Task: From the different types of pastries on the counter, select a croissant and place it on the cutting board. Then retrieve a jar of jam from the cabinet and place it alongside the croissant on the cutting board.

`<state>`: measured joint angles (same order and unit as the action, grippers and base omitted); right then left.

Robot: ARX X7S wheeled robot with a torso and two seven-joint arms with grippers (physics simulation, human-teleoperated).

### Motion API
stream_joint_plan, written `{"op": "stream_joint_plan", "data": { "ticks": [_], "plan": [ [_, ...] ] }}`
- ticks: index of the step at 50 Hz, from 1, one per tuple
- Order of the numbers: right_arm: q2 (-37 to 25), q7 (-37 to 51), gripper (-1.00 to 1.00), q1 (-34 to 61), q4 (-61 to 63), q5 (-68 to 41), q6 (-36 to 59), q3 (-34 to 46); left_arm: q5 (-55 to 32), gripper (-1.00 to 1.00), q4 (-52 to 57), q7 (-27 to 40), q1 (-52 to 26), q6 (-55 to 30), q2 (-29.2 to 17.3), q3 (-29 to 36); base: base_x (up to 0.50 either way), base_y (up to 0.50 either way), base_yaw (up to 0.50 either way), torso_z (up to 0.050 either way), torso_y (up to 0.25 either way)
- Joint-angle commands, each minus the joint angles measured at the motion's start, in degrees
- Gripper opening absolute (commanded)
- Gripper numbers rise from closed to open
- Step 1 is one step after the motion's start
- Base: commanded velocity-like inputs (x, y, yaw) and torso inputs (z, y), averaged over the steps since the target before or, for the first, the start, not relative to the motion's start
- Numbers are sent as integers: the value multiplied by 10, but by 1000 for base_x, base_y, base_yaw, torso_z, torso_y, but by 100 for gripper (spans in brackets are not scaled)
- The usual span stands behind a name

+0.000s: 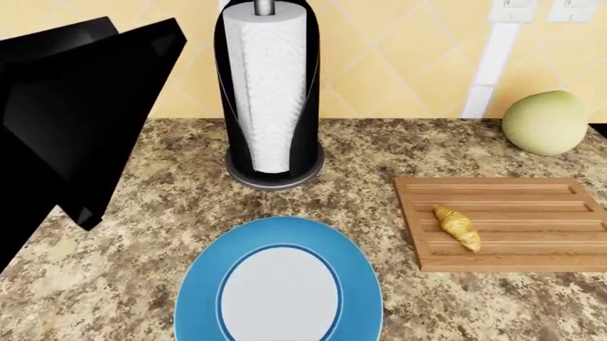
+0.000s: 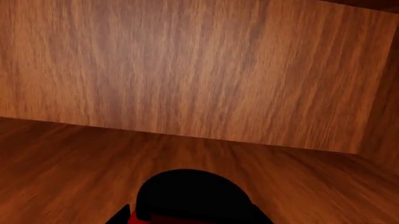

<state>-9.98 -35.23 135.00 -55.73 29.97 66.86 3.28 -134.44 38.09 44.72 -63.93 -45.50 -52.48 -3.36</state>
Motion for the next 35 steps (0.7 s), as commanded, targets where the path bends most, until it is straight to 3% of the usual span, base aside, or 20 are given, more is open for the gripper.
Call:
{"op": "stream_joint_plan", "data": {
  "ticks": [1, 9, 23, 35],
  "plan": [
    [-3, 3, -100, 0, 3, -2, -1, 1, 2, 100, 1, 0, 0, 2, 1, 3, 0, 0, 0, 0, 0],
    [-7, 2, -100, 0, 41, -7, 11, -3, 5, 100, 2, 0, 3, 4, 2, 1, 0, 0, 0, 0, 2],
    [-17, 25, -100, 0, 116, -50, 31, -11, 3, 100, 3, 2, 1, 10, 1, 1, 0, 0, 0, 0, 247],
    [-24, 12, -100, 0, 196, -64, 62, -13, 7, 100, 5, 0, 2, 11, 1, 0, 0, 0, 0, 0, 0]
  ]
}}
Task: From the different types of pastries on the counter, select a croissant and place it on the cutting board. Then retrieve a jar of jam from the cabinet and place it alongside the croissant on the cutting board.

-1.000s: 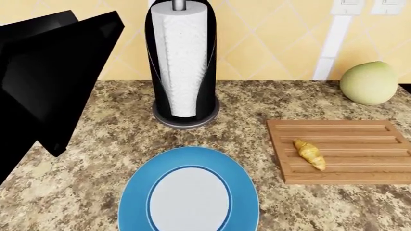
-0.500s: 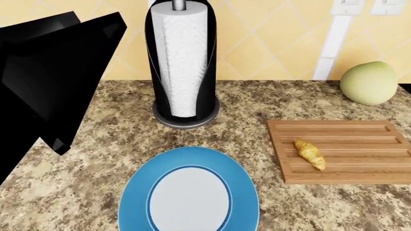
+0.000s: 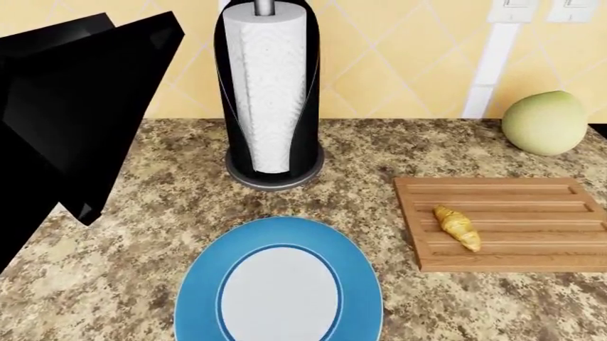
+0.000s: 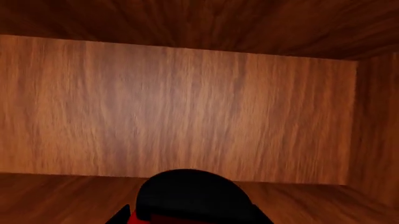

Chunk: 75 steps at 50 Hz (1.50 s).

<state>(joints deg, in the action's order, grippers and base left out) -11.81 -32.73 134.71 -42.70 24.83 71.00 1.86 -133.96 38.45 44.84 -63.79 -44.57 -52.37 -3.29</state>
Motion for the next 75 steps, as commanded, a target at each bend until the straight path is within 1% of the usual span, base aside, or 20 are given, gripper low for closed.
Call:
{"op": "stream_joint_plan", "data": {
  "ticks": [1, 12, 40, 45, 48, 52, 54, 57, 58, 62, 66, 68, 72, 75],
  "plan": [
    [-6, -17, -100, 3, 71, -9, 23, 2, 3, 100, 1, -2, 1, 1, 1, -1, 0, 0, 0, 0, 0],
    [-9, -46, -100, 3, 91, 13, 36, 3, 2, 100, 1, -3, 0, 3, -1, -2, -266, 0, 0, 0, 0],
    [-13, -60, -100, 3, 96, 14, 43, 3, 5, 100, 5, -3, 4, 7, -1, 1, -482, -1, 0, 0, 0],
    [-15, -76, -100, 3, 113, 16, 60, 4, 5, 100, 7, -2, 6, 8, -2, -1, 0, 0, 0, 0, 0],
    [-16, -118, -100, 3, 140, 37, 83, 11, 8, 100, 7, -4, 11, 8, -2, -3, 0, 0, 0, 0, 0],
    [-20, -228, -100, 3, 195, 108, 140, 36, 14, 100, 6, -8, 19, 6, 1, -6, 0, 0, 0, 0, 0],
    [-30, -306, -100, 3, 235, 152, 183, 64, 15, 100, 5, -9, 19, 6, 2, -5, 0, 0, 0, 0, 0],
    [-9, -527, -100, 3, 245, 378, 189, 51, 18, 100, 6, -11, 23, 6, 4, -6, 0, 0, 0, 0, 0],
    [-5, -572, -100, 3, 247, 423, 190, 45, 19, 100, 6, -12, 25, 6, 5, -7, 0, 0, 0, 0, 0],
    [-9, -573, -100, 3, 256, 400, 190, 47, 21, 100, 7, -13, 30, 7, 5, -10, 0, 0, 0, 0, 0],
    [0, -573, -100, 2, 253, 388, 190, 49, 20, 100, 9, -13, 33, 8, 5, -11, 0, 0, 0, 0, 0],
    [0, -573, -100, -19, 265, 376, 190, 50, 23, 100, 10, -14, 35, 8, 5, -14, 0, 0, 0, 0, 0],
    [-27, -573, -100, -48, 287, 327, 190, 56, 27, 100, 13, -15, 39, 6, 4, -17, 0, 0, 0, 0, 0],
    [-49, -573, -100, -81, 310, 312, 190, 47, 31, 100, 17, -15, 43, 5, 2, -22, 0, 0, 0, 0, 0]
  ]
}}
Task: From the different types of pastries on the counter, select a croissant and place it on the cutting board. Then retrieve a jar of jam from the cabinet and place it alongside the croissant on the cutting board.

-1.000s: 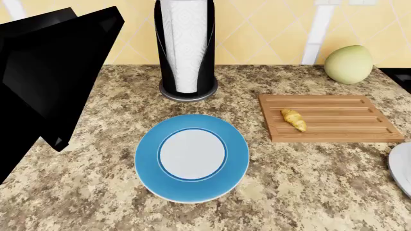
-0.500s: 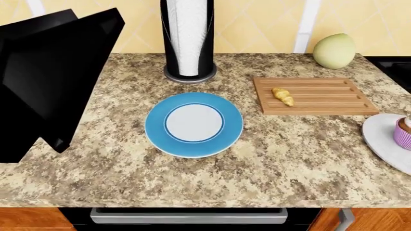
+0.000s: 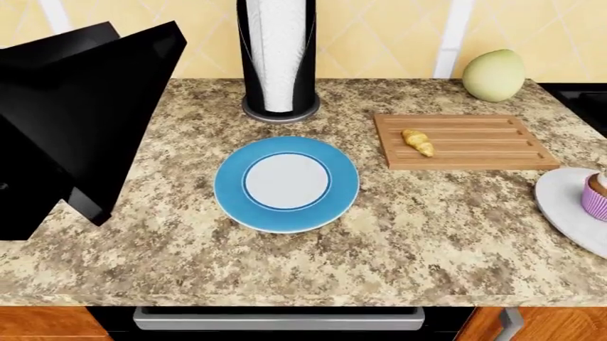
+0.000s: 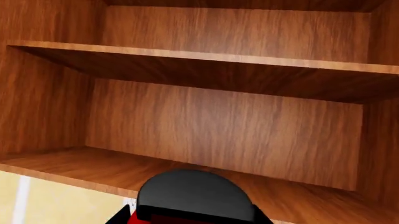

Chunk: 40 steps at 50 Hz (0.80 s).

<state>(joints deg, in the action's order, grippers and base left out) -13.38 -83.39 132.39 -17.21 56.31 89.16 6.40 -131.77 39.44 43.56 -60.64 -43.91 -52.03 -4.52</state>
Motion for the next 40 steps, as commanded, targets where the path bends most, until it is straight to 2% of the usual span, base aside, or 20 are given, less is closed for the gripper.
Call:
{"op": "stream_joint_plan", "data": {
  "ticks": [1, 4, 10, 15, 20, 26, 40],
  "plan": [
    [-44, -66, -100, -73, 66, -11, 8, -1, 12, 100, 8, -3, 14, -2, -2, -11, 0, 0, 0, 0, 0],
    [-80, -66, -100, -131, 100, -39, 8, -17, 18, 100, 10, -2, 15, -5, -1, -8, 0, 0, 0, 0, 0],
    [-112, -66, -100, -331, 247, -86, 8, -94, 16, 100, 14, 3, 13, -3, -1, -3, 0, 0, 0, 0, 0],
    [-105, -66, -100, -550, 416, -118, 8, -169, 18, 100, 15, 4, 16, -2, 1, -1, 0, 0, 0, 0, 0],
    [-97, -66, -100, -686, 520, -147, 8, -220, 22, 100, 15, 3, 20, -2, 4, 0, 0, 0, 0, 0, 0],
    [-58, -66, -100, -779, 589, -131, 8, -218, 32, 100, 13, -3, 27, -6, 8, 0, 0, 0, 0, 0, 0],
    [11, -66, -100, -897, 647, -72, 8, -180, 72, 100, 8, -18, 52, -23, 9, -8, 0, 0, 0, 0, 0]
  ]
}}
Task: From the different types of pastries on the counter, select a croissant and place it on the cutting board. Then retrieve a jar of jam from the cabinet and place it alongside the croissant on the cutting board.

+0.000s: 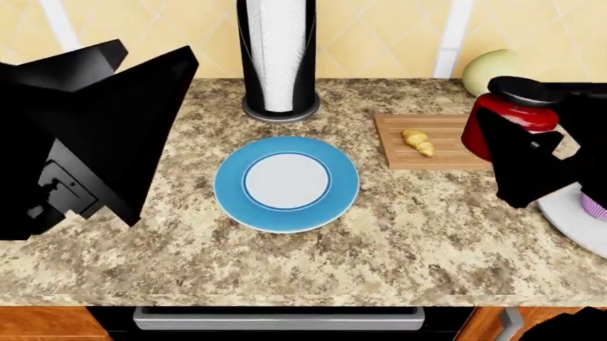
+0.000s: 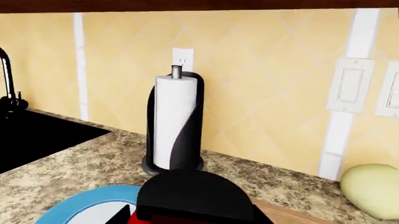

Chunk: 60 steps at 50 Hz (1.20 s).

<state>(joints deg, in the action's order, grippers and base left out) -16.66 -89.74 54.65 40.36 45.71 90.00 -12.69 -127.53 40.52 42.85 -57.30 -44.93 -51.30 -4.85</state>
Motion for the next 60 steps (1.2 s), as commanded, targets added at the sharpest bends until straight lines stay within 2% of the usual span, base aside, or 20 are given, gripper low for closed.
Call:
{"op": "stream_joint_plan", "data": {
  "ticks": [1, 21, 33, 45, 60],
  "plan": [
    [45, -3, -100, -118, 65, 41, 0, 16, 32, 100, -4, -13, 20, -14, 2, -5, 0, 0, 0, 0, 0],
    [-20, -3, -100, 130, -205, 129, 0, 144, 41, 100, -4, -20, 31, -16, -1, -12, 0, 0, 0, 0, 1],
    [-20, 2, -100, 177, -287, 182, -4, 197, 45, 100, -5, -25, 34, -16, -1, -15, 0, 0, 0, 0, 0],
    [42, 167, -100, 199, -418, 95, -143, 122, 54, 100, -9, -28, 36, -18, 3, -10, 0, 0, 0, 1, 1],
    [76, 331, -100, 242, -587, 19, -270, 62, 59, 100, -14, -30, 28, -20, 3, -2, 0, 0, 0, 0, 1]
  ]
}}
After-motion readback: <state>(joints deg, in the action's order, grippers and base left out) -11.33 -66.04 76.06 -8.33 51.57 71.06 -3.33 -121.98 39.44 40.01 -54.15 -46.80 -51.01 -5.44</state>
